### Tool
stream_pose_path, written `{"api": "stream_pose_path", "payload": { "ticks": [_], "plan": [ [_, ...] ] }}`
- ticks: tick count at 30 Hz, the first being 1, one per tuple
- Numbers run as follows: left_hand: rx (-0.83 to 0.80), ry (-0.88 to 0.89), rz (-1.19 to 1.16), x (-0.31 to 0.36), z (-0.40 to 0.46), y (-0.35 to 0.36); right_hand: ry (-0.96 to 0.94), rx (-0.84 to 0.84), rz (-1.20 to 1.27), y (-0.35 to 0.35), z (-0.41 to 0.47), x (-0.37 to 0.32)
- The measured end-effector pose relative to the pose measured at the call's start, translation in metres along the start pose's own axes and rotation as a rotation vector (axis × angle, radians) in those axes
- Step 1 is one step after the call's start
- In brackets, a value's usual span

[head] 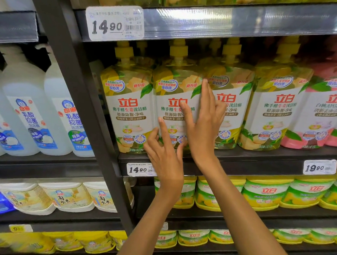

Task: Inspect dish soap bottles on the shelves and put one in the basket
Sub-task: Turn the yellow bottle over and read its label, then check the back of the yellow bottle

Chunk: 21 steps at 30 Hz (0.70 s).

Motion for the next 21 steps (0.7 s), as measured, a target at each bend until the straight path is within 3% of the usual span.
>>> {"api": "stream_pose_path", "payload": {
  "ticks": [8, 14, 19, 21],
  "plan": [
    [-0.04, -0.025, -0.005, 0.0, 0.002, 0.0, 0.005, -0.035, -0.006, 0.002, 0.001, 0.0],
    [-0.037, -0.003, -0.006, 0.006, -0.001, -0.005, -0.093, -0.226, 0.042, -0.01, 0.011, 0.011],
    [0.018, 0.119, -0.089, 0.026, -0.005, -0.017, -0.09, 0.049, -0.111, -0.072, 0.047, 0.043],
    [-0.064, 0.222, -0.188, 0.045, -0.005, -0.008, -0.092, 0.062, -0.266, -0.08, 0.073, 0.05]
  ]
}}
Point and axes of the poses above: each hand's wrist, its own z-axis towards the middle knuckle, its own y-axis out of the palm, x = y × z, the point moved 9 cm from there along z, towards the middle knuckle, and after that the axes turned 10 degrees about -z, right-handed, at the moved point
